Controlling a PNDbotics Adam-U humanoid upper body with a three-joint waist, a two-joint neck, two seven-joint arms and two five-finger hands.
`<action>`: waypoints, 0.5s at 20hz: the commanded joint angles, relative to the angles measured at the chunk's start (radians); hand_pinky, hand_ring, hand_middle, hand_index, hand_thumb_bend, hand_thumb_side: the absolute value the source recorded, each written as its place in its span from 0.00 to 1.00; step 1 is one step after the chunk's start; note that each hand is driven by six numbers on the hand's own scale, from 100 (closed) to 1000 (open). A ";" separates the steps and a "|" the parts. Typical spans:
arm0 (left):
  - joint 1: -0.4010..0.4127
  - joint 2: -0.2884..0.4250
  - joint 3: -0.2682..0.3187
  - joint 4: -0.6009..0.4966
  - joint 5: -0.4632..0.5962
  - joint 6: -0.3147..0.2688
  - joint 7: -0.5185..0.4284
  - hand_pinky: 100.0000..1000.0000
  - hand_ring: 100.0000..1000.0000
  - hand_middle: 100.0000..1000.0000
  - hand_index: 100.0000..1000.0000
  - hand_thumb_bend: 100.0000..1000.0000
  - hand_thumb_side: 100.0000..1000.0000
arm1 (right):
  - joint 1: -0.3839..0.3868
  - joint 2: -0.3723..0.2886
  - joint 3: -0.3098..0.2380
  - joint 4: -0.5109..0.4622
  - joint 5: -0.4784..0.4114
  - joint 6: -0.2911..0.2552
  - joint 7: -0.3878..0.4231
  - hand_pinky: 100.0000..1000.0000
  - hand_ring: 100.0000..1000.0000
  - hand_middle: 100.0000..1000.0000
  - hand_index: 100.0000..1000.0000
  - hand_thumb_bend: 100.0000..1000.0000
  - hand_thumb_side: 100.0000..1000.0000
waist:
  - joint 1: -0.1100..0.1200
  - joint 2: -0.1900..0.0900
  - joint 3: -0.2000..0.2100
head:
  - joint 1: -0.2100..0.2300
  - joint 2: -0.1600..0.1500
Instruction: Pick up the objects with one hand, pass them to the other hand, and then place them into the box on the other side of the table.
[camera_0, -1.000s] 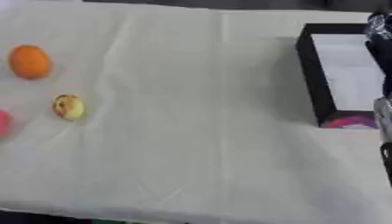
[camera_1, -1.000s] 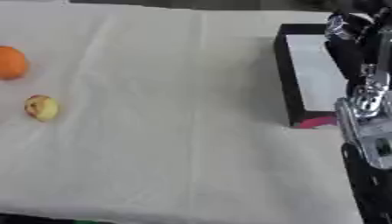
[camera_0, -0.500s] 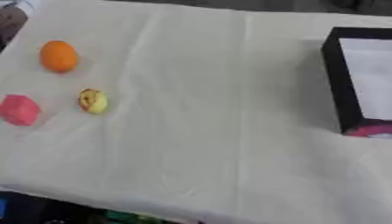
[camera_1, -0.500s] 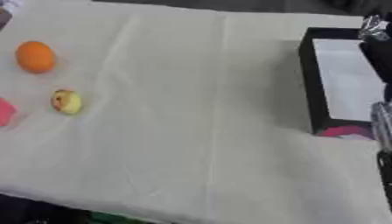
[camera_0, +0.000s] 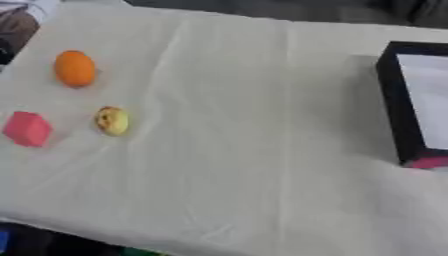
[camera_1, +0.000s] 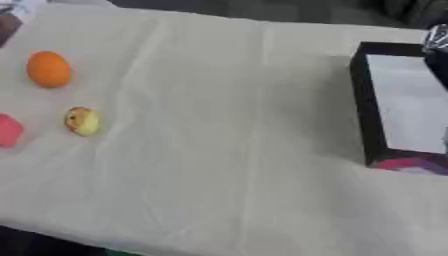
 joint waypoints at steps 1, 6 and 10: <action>-0.023 0.071 -0.014 0.006 -0.074 -0.029 -0.069 0.93 0.83 0.77 0.85 0.84 0.01 | -0.001 -0.046 -0.002 -0.026 -0.001 0.008 0.001 0.86 0.76 0.77 0.88 0.01 0.19 | 0.004 -0.015 0.003 | 0.024 0.021; -0.039 0.078 -0.047 0.003 -0.160 -0.065 -0.110 0.95 0.85 0.77 0.84 0.94 0.00 | 0.009 -0.057 -0.001 -0.030 0.000 0.015 0.004 0.86 0.76 0.77 0.88 0.01 0.19 | 0.002 -0.020 0.003 | 0.048 0.033; -0.054 0.075 -0.081 0.007 -0.319 -0.096 -0.097 0.96 0.87 0.77 0.84 0.95 0.00 | 0.013 -0.060 0.000 -0.031 -0.001 0.017 0.005 0.86 0.76 0.77 0.88 0.01 0.19 | 0.002 -0.021 0.002 | 0.058 0.032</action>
